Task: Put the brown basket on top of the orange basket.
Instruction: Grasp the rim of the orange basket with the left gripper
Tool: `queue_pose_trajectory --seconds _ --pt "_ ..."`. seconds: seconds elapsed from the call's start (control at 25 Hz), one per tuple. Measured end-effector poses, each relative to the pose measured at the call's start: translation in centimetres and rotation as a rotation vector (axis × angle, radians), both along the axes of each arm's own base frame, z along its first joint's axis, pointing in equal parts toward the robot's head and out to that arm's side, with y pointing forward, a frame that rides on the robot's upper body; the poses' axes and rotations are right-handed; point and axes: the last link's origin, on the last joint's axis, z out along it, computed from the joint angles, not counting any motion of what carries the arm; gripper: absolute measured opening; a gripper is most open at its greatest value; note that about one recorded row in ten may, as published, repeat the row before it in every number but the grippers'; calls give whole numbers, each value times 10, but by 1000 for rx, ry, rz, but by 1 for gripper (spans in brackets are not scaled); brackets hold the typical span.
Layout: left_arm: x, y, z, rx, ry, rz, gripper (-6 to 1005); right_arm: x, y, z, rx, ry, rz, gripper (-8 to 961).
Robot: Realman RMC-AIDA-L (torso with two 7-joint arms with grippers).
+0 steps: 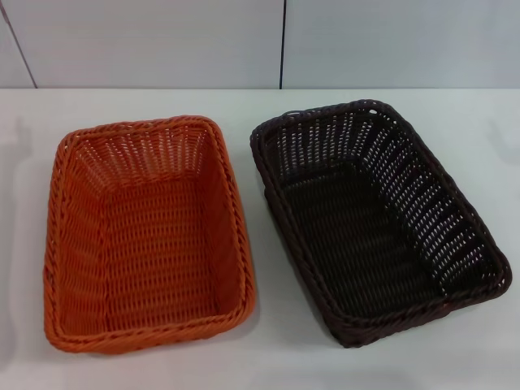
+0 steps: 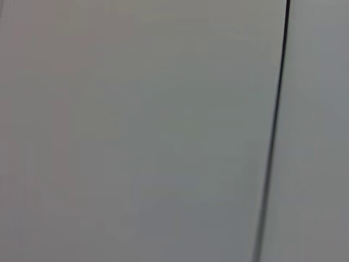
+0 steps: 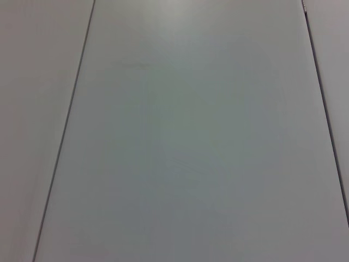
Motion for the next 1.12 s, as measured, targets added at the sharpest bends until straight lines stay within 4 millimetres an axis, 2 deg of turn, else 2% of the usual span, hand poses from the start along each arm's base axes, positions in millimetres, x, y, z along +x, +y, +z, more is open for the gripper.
queue_pose_trajectory --seconds 0.12,0.2,0.32,0.8,1.0,1.12 --pt "1 0 -2 -24 -47 -44 574 0 0 0 0 0 -1 753" --pt "0 -2 -4 -72 -149 -140 574 1 0 0 0 0 -2 753" --pt "0 -5 -3 -68 -165 -174 575 1 0 0 0 -1 -2 753" --pt "-25 -22 18 32 -142 -127 579 4 1 0 0 6 -15 753" --pt "-25 -21 20 39 -108 -128 580 7 5 1 7 22 -31 753" --pt "-22 -19 13 33 -53 -116 581 6 8 -2 0 25 -29 753"
